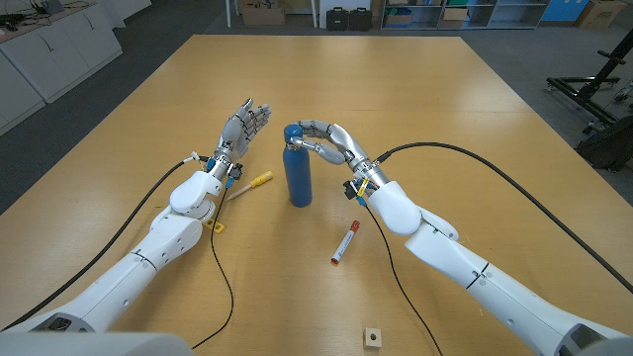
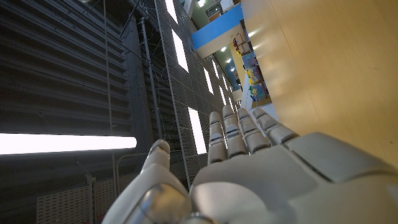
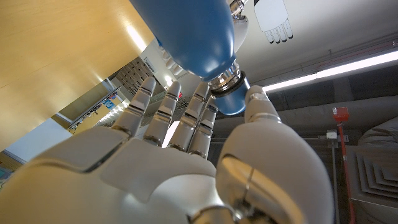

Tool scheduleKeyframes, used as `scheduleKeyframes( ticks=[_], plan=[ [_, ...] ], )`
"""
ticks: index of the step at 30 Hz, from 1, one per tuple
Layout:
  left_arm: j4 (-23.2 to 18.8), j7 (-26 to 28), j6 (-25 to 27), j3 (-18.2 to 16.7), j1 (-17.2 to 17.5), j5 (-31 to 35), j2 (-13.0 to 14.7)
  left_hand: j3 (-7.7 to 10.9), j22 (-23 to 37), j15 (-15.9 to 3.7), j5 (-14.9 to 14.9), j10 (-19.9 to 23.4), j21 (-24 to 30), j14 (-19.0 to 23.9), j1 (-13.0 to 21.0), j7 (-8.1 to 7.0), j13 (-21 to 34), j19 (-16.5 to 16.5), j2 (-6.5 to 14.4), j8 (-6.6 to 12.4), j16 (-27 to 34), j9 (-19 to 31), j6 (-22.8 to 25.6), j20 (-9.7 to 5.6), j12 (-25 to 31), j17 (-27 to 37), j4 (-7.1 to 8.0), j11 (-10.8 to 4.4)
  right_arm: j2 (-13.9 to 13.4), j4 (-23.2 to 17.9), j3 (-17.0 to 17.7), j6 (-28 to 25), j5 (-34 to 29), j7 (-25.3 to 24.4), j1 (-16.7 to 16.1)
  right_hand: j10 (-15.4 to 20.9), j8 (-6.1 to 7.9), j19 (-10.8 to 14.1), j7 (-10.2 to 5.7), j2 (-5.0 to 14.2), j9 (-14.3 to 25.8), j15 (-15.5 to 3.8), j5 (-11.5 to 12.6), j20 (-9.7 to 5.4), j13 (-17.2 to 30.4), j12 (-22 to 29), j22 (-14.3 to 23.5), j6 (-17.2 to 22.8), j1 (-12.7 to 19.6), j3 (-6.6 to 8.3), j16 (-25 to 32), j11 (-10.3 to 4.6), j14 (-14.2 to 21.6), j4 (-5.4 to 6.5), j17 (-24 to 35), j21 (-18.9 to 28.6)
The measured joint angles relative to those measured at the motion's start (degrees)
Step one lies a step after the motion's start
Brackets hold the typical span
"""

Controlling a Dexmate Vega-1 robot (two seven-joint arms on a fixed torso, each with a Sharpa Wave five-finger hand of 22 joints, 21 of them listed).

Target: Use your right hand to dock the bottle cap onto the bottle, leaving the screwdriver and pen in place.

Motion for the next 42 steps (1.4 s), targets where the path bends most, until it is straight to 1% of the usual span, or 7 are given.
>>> scheduleKeyframes(
  ticks=[10,16,25,34,37,39,42],
  plan=[
    [-0.3,0.2,0.2,0.1,0.0,0.1,0.0,0.0,0.0,0.0,0.0,0.0,0.0,0.0,0.0,0.0,0.0,0.0,0.0,0.0,0.0,0.0,0.0,0.0,0.0,0.0,0.0,0.0,-0.1,0.4,0.1,1.2,0.6,0.5,0.0,-4.8,-2.17,-1.7,1.61,0.14,0.1,1.51,0.0,1.38,0.0,-0.4,0.0,-4.0,-2.0,-1.03,-1.1,1.93,-3.2,0.67,0.4,-1.2],
    [-0.5,0.4,0.4,0.1,0.2,0.2,0.1,0.0,0.0,0.0,0.0,0.0,0.0,0.0,0.0,-0.21,0.0,0.0,0.0,0.0,0.0,0.0,0.2,0.0,0.0,0.0,0.0,0.0,-0.1,0.6,0.2,1.6,0.9,1.0,0.1,-8.6,-3.38,-3.9,2.85,-0.02,0.4,2.53,0.0,0.97,-0.2,-0.6,0.3,-6.6,-2.8,-1.39,-1.8,3.08,-5.8,0.91,0.5,-2.2],
    [-0.7,0.4,0.4,0.1,0.4,0.2,0.2,-0.01,0.0,0.0,0.0,0.0,0.0,0.0,0.0,-0.02,0.0,0.0,0.0,0.0,0.0,0.0,0.6,0.0,0.0,0.0,0.0,0.0,-0.2,0.6,0.4,1.8,1.7,1.5,0.1,-13.0,-4.23,-6.4,5.13,1.5,0.4,4.03,0.0,-1.48,-0.2,-0.8,0.3,-9.5,-4.8,-2.2,-2.4,5.03,-9.2,1.4,0.8,-3.5],
    [-0.7,0.4,0.4,0.0,0.5,0.2,0.3,-0.01,0.0,0.0,0.0,0.0,0.0,0.0,0.2,-0.02,0.0,0.0,0.2,0.0,0.0,0.0,0.6,0.0,0.0,0.0,0.01,0.0,-0.5,0.4,1.2,2.2,3.0,1.7,-0.4,-15.8,-4.67,-6.6,8.25,2.34,0.4,4.44,0.0,-3.45,-0.5,-0.8,0.3,-11.8,-6.7,-2.43,-2.4,7.9,-10.4,2.11,1.1,-3.8],
    [-0.7,0.4,0.4,0.0,0.5,0.2,0.3,-0.01,0.0,0.0,0.0,0.0,0.0,0.0,0.2,-0.02,0.0,0.0,0.2,0.0,0.0,0.0,0.6,0.0,0.0,0.0,0.01,0.0,-0.6,0.4,1.6,2.2,3.1,1.7,-0.7,-16.5,-4.67,-6.1,9.6,2.85,0.2,4.44,-0.5,-5.68,-0.7,-0.6,0.3,-13.1,-7.8,-2.89,-2.2,9.25,-10.4,2.59,1.1,-3.8],
    [-0.7,0.4,0.4,0.0,0.5,0.2,0.3,-0.01,0.0,0.0,0.0,0.0,0.0,0.0,0.2,-0.02,0.0,0.0,0.2,0.0,0.0,0.0,0.6,0.0,0.0,0.0,0.01,0.0,-0.6,0.4,2.0,3.2,4.0,1.7,-0.9,-16.8,-5.06,-5.5,10.4,2.98,0.2,4.44,-0.5,-7.48,-0.9,-0.4,0.3,-13.9,-8.4,-3.07,-2.0,9.55,-10.4,2.77,1.0,-3.8],
    [-0.7,0.4,0.3,0.0,0.6,0.2,0.3,-0.01,0.0,0.0,0.0,0.0,0.0,0.0,0.2,-0.02,0.0,0.0,0.2,0.0,0.0,0.0,0.6,0.0,0.0,0.0,0.01,0.0,-0.8,0.6,2.5,3.8,4.7,1.5,-1.3,-17.1,-5.27,-4.5,11.31,3.07,0.2,4.44,-0.5,-9.09,-1.0,-0.3,0.1,-15.3,-9.0,-3.13,-2.0,10.46,-10.4,2.83,0.9,-3.8]
  ],
)
